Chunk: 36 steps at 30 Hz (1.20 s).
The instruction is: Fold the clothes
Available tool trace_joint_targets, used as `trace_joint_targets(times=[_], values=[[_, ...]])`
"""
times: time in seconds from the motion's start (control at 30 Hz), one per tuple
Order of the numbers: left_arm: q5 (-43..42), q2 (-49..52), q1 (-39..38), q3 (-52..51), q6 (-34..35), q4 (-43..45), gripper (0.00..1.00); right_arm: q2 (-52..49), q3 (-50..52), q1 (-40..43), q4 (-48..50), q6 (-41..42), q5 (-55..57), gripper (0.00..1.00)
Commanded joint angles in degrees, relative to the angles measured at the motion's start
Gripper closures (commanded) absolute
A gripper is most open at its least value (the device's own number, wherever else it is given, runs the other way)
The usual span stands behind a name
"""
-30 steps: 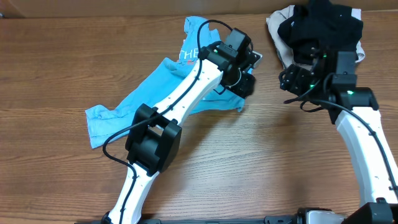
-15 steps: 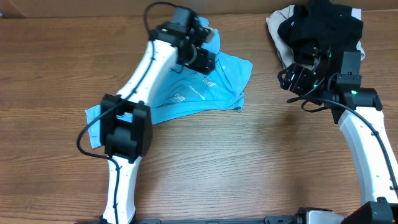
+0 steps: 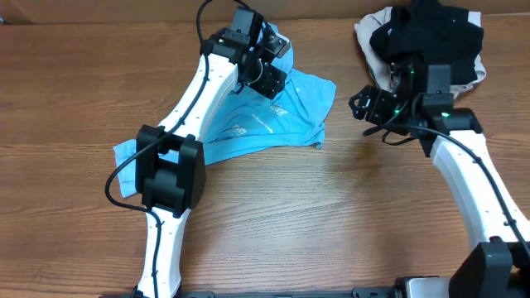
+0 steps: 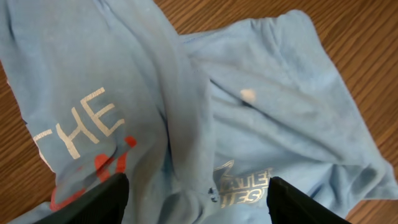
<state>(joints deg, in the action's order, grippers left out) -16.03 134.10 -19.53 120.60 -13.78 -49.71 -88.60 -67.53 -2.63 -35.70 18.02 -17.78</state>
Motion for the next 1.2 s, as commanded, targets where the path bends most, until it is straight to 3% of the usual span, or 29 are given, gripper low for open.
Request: trace_joint_targets(times=[0.0, 0.27, 0.5, 0.73, 1.17], values=[[0.57, 2.45, 0.04, 1.29, -1.66, 0.17, 0.29, -3.08, -1.11, -3.15, 2.05, -0.35, 0.17, 0.22], [1.25, 6.14, -0.04, 1.29, -1.62, 0.31, 0.32, -6.95, -1.11, -4.42, 3.37, 0.02, 1.22, 0.24], [1.03, 6.23, -0.52, 1.29, -1.68, 1.2, 0.47, -8.17, -1.11, -4.5, 5.2, 0.09, 1.18, 0.25], [1.62, 6.8, -0.74, 1.29, -2.12, 2.45, 0.96, -13.2, -1.11, -4.5, 5.29, 0.26, 0.94, 0.27], [1.64, 6.67, -0.63, 5.75, 1.86, 2.49, 0.96, -15.21, -1.11, -8.76, 5.66, -5.18, 4.04, 0.31]])
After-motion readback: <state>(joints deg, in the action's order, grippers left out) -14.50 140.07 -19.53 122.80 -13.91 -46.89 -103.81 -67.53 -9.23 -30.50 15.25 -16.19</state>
